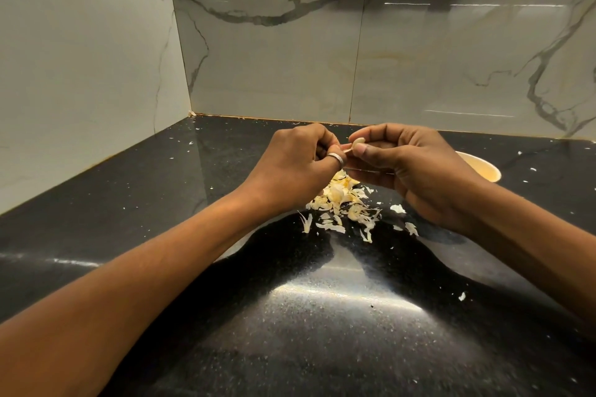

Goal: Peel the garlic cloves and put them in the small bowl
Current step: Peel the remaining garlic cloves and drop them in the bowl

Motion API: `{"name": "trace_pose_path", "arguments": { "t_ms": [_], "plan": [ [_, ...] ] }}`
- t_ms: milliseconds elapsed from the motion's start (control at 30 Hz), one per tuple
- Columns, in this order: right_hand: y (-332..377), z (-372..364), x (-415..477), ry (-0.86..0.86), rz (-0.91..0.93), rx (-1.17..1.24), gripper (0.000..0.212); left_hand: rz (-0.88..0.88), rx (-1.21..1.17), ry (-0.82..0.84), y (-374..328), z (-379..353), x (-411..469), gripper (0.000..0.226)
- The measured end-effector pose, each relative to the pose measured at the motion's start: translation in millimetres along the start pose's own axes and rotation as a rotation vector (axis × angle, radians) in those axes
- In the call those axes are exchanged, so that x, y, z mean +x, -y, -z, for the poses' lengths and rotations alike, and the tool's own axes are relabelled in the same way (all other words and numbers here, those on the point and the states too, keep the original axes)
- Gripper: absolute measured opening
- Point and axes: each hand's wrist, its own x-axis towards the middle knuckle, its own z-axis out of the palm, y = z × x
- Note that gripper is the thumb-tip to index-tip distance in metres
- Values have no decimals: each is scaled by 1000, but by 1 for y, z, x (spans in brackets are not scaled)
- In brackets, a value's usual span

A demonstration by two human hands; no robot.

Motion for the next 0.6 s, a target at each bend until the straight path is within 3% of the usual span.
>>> {"name": "trace_pose_path", "arguments": {
  "t_ms": [233, 600],
  "plan": [
    [0, -1, 1, -1, -29, 44, 21, -3, 11, -9, 0, 1, 0, 7],
    [3, -1, -1, 17, -63, -32, 12, 65, -58, -54, 1, 5, 3, 7]
  ]
}}
